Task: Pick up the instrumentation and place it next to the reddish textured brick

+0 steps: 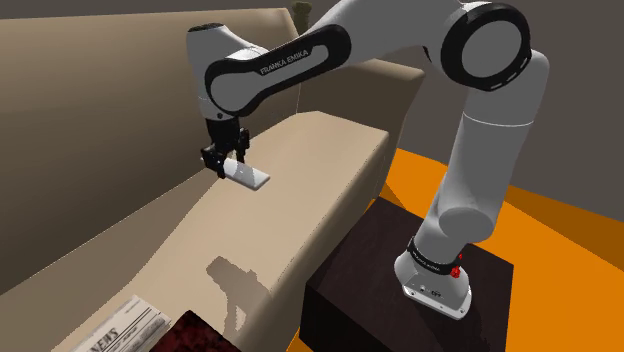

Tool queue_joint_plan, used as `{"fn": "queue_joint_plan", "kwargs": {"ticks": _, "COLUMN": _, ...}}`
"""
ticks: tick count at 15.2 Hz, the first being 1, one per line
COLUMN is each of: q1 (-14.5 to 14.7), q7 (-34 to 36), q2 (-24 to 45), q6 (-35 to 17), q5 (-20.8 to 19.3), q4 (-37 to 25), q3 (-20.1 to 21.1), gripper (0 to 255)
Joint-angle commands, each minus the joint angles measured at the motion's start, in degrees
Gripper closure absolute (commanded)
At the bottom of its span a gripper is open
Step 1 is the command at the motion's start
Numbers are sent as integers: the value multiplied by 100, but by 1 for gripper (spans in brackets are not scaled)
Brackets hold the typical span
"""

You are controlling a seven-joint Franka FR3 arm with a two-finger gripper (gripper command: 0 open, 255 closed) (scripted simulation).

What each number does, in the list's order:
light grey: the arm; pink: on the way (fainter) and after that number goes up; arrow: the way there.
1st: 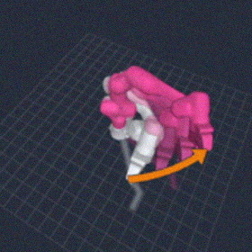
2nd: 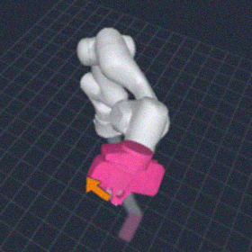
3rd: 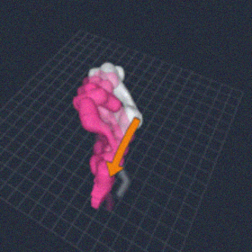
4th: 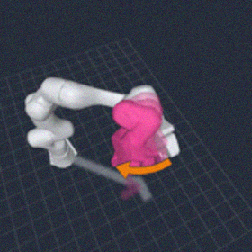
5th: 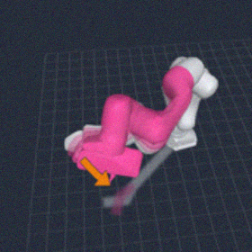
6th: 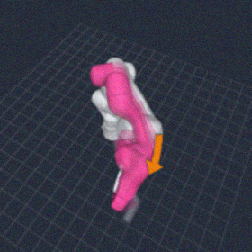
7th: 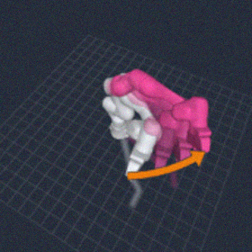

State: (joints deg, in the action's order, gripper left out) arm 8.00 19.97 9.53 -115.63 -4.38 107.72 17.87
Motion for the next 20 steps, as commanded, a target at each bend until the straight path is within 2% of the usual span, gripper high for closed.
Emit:
{"fn": "queue_joint_plan", "kwargs": {"ticks": 1, "q1": 150, "q7": 264, "q2": 8, "q6": 17, "q5": -13, "q4": -16, "q3": 103, "gripper": 255}}
{"fn": "queue_joint_plan", "kwargs": {"ticks": 11, "q1": 918, "q7": 1589, "q2": 47, "q6": 61, "q5": -90, "q4": -42, "q3": 635, "gripper": 255}}
{"fn": "queue_joint_plan", "kwargs": {"ticks": 20, "q1": 1734, "q7": 2860, "q2": 558, "q6": 273, "q5": -377, "q4": -655, "q3": 1038, "gripper": 255}}
